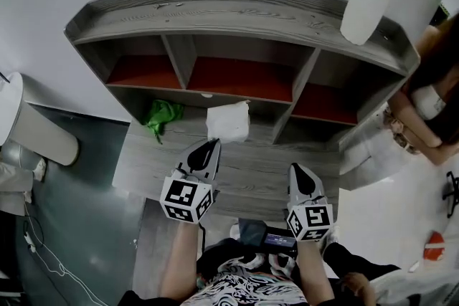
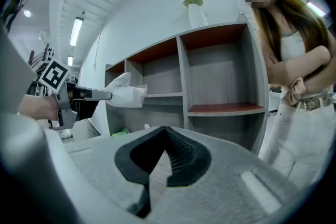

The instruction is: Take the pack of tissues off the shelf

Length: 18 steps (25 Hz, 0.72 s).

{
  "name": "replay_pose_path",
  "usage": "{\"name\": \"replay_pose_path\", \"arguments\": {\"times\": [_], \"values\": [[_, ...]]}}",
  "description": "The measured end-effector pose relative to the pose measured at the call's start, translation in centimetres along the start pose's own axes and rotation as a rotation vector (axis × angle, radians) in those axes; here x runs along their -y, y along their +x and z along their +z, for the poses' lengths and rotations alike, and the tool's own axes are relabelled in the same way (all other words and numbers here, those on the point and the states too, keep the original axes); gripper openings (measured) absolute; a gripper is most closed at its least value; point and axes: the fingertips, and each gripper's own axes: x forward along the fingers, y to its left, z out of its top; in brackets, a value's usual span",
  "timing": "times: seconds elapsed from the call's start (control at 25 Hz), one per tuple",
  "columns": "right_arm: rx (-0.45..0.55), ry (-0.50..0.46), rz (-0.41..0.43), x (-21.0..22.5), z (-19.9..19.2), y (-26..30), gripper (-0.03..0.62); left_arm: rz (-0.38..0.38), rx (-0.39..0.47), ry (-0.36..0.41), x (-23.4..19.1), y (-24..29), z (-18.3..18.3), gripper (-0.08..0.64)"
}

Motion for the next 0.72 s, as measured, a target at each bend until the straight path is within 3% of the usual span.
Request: {"name": "replay_pose_path", "arguments": {"times": [0.72], "values": [[-0.104,0.001,-0.031,1.2,-4.8,-0.6,0.005,-0.065,-0.129,-0.004,1.0,0.3,-8.2,0.020]]}}
